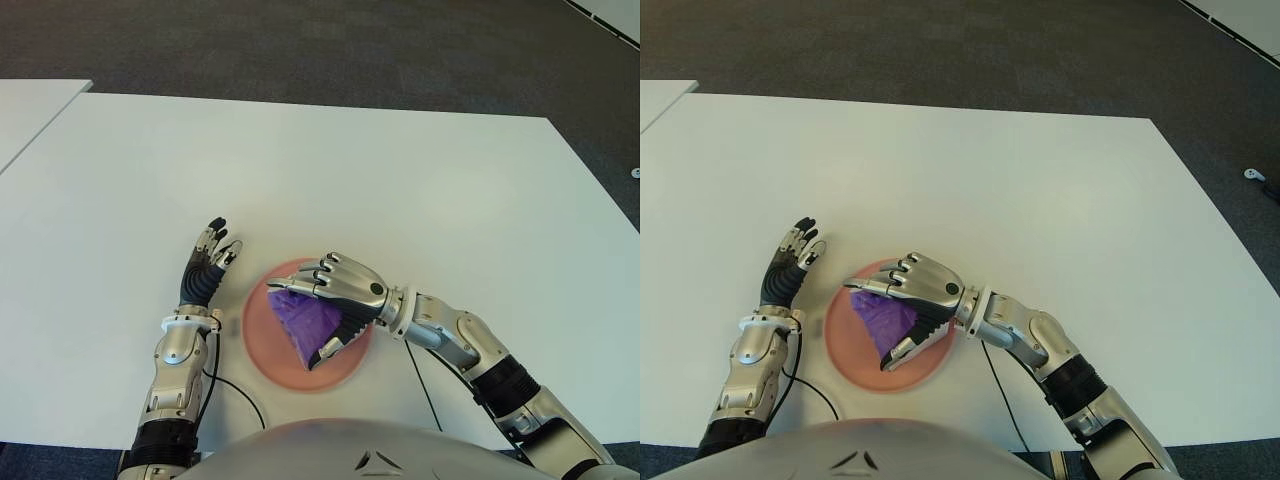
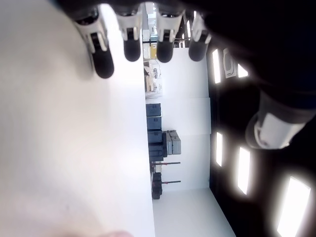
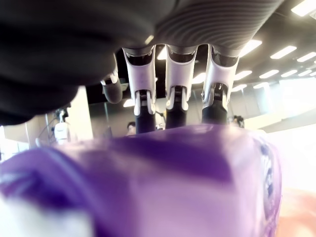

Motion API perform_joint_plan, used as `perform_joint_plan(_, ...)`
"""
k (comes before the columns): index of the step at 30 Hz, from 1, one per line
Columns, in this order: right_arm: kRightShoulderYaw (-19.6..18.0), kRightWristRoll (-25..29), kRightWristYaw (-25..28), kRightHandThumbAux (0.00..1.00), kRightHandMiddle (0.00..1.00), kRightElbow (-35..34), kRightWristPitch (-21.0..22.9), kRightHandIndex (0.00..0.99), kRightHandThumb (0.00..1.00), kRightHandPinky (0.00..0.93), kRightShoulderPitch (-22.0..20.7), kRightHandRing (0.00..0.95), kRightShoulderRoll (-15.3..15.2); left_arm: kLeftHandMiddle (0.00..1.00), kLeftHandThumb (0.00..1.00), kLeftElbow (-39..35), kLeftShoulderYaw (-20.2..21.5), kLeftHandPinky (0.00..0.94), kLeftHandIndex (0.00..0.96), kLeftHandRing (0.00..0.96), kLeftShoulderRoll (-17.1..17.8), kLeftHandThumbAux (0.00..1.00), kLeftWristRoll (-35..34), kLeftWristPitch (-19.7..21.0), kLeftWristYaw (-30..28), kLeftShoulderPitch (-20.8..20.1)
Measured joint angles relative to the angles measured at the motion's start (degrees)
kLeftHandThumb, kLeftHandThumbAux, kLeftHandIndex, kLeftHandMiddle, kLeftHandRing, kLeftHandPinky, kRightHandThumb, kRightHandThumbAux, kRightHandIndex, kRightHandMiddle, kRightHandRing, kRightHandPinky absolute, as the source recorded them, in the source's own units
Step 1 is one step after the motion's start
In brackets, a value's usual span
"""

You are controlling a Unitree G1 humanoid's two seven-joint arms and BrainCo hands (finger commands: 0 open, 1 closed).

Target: Put the tissue paper into the plate.

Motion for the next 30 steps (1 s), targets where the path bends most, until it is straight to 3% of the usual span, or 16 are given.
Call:
perform_joint_plan(24, -1.99, 1.41, 0.94, 0.251, 0.0, 0.34, 1.32, 0.0, 0.088, 0.0, 0.46, 0.0, 0.42, 0.0, 0.0, 1.64, 0.05, 0.0, 0.0, 0.0, 0.09, 0.52, -1.63, -2.18, -0.38, -0.32)
perform_joint_plan(30, -3.72, 5.24, 3.49, 0.265, 0.0, -0.56, 2.32, 0.0, 0.075, 0.0, 0.52, 0.0, 0.43, 0.0, 0.0, 1.64, 0.04, 0.0, 0.0, 0.0, 0.12, 0.521, -2.28, -2.15, -0.4, -0.36)
